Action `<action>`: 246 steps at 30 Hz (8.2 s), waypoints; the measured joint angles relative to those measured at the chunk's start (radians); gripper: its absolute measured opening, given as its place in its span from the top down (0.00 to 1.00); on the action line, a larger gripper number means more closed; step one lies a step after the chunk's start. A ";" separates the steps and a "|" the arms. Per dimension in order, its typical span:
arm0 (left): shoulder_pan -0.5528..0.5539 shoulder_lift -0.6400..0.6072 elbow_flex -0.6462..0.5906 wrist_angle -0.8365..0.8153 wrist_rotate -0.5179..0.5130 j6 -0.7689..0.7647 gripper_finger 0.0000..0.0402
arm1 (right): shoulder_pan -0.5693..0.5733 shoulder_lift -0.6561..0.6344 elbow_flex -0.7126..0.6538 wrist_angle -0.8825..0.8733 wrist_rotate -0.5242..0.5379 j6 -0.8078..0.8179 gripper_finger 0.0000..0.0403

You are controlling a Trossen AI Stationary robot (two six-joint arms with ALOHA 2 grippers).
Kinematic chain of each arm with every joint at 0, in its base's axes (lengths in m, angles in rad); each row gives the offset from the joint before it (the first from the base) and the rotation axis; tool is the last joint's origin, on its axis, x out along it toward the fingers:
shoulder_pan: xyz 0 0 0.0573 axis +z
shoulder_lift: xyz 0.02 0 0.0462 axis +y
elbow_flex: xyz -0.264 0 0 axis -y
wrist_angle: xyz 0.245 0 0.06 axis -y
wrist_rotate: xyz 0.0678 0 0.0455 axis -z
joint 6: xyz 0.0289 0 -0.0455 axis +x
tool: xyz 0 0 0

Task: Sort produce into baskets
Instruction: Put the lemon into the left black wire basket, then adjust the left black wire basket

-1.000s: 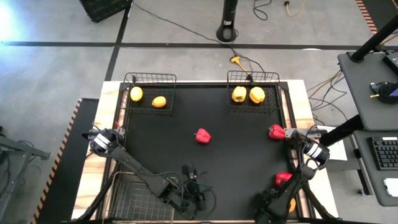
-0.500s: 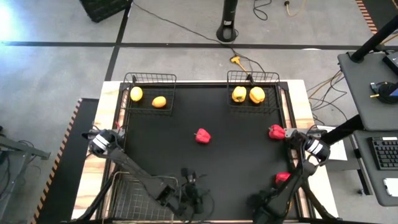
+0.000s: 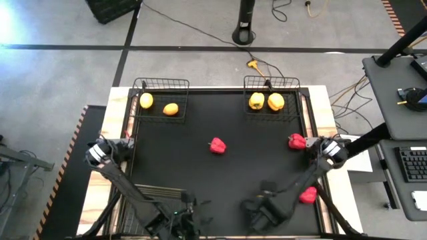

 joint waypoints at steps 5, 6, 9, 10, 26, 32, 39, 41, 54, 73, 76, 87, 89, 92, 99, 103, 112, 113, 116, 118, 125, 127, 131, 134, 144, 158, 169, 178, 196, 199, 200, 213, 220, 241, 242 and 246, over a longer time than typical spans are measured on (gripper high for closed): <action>-0.007 -0.001 0.000 -0.044 0.094 -0.032 0.30 | -0.099 0.000 -0.051 0.328 0.274 -0.337 0.19; -0.007 -0.002 0.000 -0.055 0.101 -0.050 0.30 | -0.119 0.000 -0.068 0.415 0.313 -0.408 0.19; -0.006 -0.012 0.005 -0.122 0.117 -0.123 0.30 | -0.178 0.000 -0.130 0.643 0.388 -0.575 0.19; -0.006 -0.013 0.013 -0.152 0.117 -0.148 0.31 | -0.198 0.000 -0.154 0.710 0.411 -0.613 0.19; 0.044 -0.014 0.158 -0.406 0.250 -0.275 0.30 | -0.352 0.001 -0.368 1.042 0.505 -0.656 0.08; 0.146 -0.014 0.182 -0.518 0.361 -0.271 0.30 | -0.339 -0.019 -0.335 0.912 0.489 -0.660 0.01; 0.275 -0.015 0.184 -0.485 0.531 -0.107 0.30 | -0.238 -0.121 -0.305 0.730 0.547 -0.677 0.01; 0.310 -0.011 0.184 -0.468 0.618 -0.027 0.31 | -0.194 -0.163 -0.304 0.696 0.589 -0.657 0.01; 0.542 0.002 0.179 -0.481 0.801 0.363 0.30 | 0.058 -0.243 -0.355 0.641 0.865 -0.452 0.01; 0.640 0.156 0.196 -0.433 0.978 0.663 0.30 | 0.032 -0.247 -0.456 0.643 0.869 -0.299 0.01; 0.640 0.195 0.197 -0.448 1.010 0.702 0.30 | 0.026 -0.247 -0.456 0.640 0.875 -0.294 0.01; 0.640 0.323 0.255 -0.478 0.990 0.624 0.29 | 0.013 -0.247 -0.457 0.637 0.886 -0.289 0.01; 0.637 0.338 0.268 -0.488 0.979 0.643 0.27 | 0.009 -0.247 -0.457 0.632 0.887 -0.292 0.01; 0.636 0.352 0.288 -0.506 0.981 0.653 0.26 | 0.006 -0.247 -0.458 0.621 0.886 -0.291 0.01; 0.636 0.346 0.318 -0.525 0.976 0.647 0.34 | 0.004 -0.247 -0.458 0.615 0.883 -0.293 0.01; 0.636 0.331 0.342 -0.560 0.955 0.642 0.44 | 0.004 -0.247 -0.458 0.609 0.883 -0.293 0.01; 0.635 0.171 0.405 -0.768 0.840 0.563 0.44 | -0.010 -0.247 -0.458 0.587 0.889 -0.307 0.01; 0.635 0.139 0.405 -0.790 0.804 0.548 0.44 | -0.013 -0.247 -0.458 0.587 0.889 -0.311 0.01; 0.650 0.033 0.385 -0.853 0.659 0.495 0.43 | -0.019 -0.247 -0.458 0.587 0.893 -0.322 0.01; 0.677 -0.039 0.354 -0.882 0.586 0.447 0.43 | -0.019 -0.247 -0.459 0.586 0.908 -0.330 0.01; 0.873 -0.301 0.149 -0.907 0.554 0.264 0.43 | -0.024 -0.247 -0.463 0.587 0.912 -0.334 0.01; 0.963 -0.358 0.078 -0.905 0.526 0.222 0.43 | -0.025 -0.247 -0.467 0.587 0.912 -0.334 0.01; 1.182 -0.432 -0.024 -0.901 0.488 0.152 0.43 | -0.024 -0.247 -0.481 0.587 0.908 -0.319 0.01; 1.354 -0.435 -0.054 -0.904 0.528 0.110 0.43 | -0.023 -0.247 -0.500 0.587 0.908 -0.297 0.01; 1.723 -0.249 -0.062 -0.896 0.763 0.060 0.43 | -0.025 -0.247 -0.523 0.587 0.906 -0.248 0.01; 1.868 -0.088 -0.040 -0.880 0.859 0.083 0.43 | -0.025 -0.247 -0.523 0.584 0.899 -0.240 0.01; 1.966 -0.080 -0.040 -0.863 0.945 0.050 0.42 | -0.025 -0.247 -0.523 0.569 0.879 -0.214 0.01; 2.000 -0.016 0.005 -0.897 0.974 0.047 0.42 | -0.024 -0.247 -0.523 0.505 0.874 -0.146 0.01; 1.976 0.169 0.141 -0.990 1.019 0.075 0.41 | -0.036 -0.247 -0.523 0.472 0.875 -0.124 0.01; 1.973 0.170 0.151 -0.979 1.004 0.089 0.38 | -0.043 -0.247 -0.523 0.461 0.875 -0.125 0.01; 1.973 0.172 0.155 -0.965 0.994 0.090 0.37 | -0.046 -0.247 -0.523 0.460 0.875 -0.126 0.01; 1.937 0.130 0.156 -1.003 0.962 0.137 0.21 | -0.064 -0.288 -0.523 0.451 0.875 -0.154 0.01; 1.938 0.009 0.180 -0.987 0.844 0.109 0.21 | -0.064 -0.311 -0.523 0.452 0.875 -0.152 0.01; 1.715 -0.175 0.162 -0.832 0.929 0.035 0.21 | -0.059 -0.313 -0.523 0.454 0.825 -0.083 0.01; 1.707 -0.162 0.162 -0.805 0.936 0.022 0.21 | -0.059 -0.313 -0.523 0.454 0.821 -0.082 0.01; 1.711 -0.099 0.166 -0.759 0.949 -0.016 0.21 | -0.052 -0.313 -0.524 0.457 0.780 -0.072 0.01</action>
